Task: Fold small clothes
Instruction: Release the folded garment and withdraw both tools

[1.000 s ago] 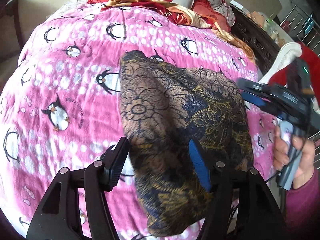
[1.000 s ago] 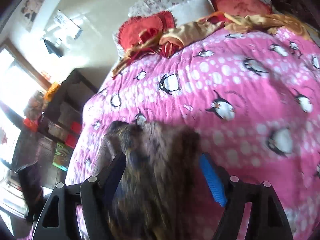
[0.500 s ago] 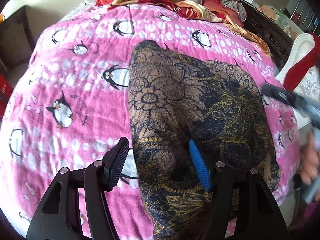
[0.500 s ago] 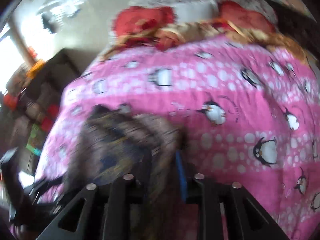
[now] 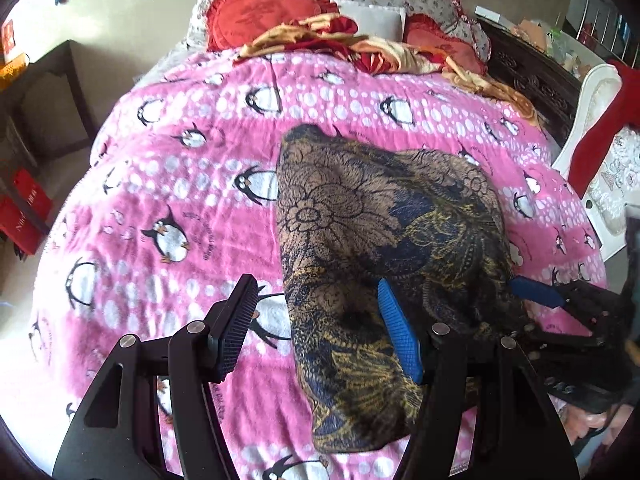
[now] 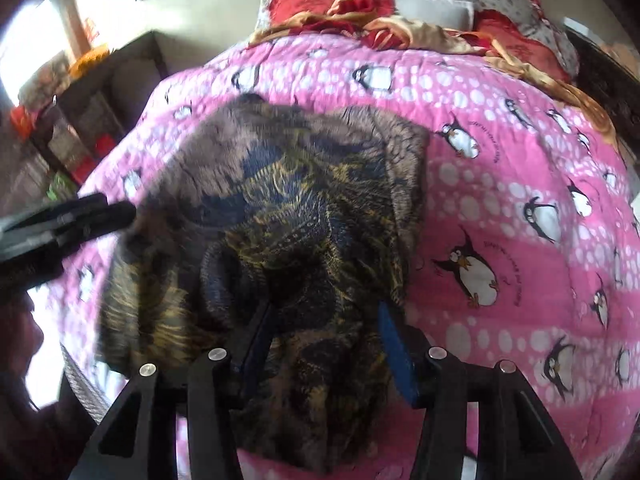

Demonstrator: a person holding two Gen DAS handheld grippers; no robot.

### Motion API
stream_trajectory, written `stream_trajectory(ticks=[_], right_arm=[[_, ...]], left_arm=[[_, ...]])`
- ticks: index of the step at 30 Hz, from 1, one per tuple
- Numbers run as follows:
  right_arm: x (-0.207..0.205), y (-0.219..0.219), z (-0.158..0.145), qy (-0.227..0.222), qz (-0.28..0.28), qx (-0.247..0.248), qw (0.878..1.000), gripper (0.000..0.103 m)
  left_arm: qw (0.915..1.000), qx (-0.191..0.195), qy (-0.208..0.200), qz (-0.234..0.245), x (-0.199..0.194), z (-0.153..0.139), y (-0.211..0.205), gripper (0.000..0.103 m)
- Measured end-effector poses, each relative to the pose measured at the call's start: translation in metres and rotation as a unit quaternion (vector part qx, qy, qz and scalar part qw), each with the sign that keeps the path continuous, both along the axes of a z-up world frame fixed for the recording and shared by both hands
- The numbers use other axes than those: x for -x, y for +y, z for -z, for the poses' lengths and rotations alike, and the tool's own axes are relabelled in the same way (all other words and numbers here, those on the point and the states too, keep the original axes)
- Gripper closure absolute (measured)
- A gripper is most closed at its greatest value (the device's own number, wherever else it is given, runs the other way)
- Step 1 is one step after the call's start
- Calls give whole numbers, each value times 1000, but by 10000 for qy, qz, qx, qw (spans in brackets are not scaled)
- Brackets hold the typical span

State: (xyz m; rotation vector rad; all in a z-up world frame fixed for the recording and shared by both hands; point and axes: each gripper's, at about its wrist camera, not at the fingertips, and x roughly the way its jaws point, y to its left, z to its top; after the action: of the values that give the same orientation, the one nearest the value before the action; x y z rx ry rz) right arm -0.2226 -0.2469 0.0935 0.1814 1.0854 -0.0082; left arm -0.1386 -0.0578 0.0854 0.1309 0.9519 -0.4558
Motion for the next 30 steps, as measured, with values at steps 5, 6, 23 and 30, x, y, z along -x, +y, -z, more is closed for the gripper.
stream_trajectory(ticks=[5,6,23,30], right_arm=[[10,6,-38,-448,271,18,9986,40],[8,9,-42,-499,296,78,9983,36],[23,20,-95,-1016,1087,668,9866,19],[25,20,-96,-1037,1156,671,9856,17]], left_arm=[[9999,106,-113,0,10,-13,4,40],[9998,139,-150,7,12,-17,5,40],[9962,350,-802,-45,36,-58,13,40],[9961,381,-791,-41,38,-59,11,40]])
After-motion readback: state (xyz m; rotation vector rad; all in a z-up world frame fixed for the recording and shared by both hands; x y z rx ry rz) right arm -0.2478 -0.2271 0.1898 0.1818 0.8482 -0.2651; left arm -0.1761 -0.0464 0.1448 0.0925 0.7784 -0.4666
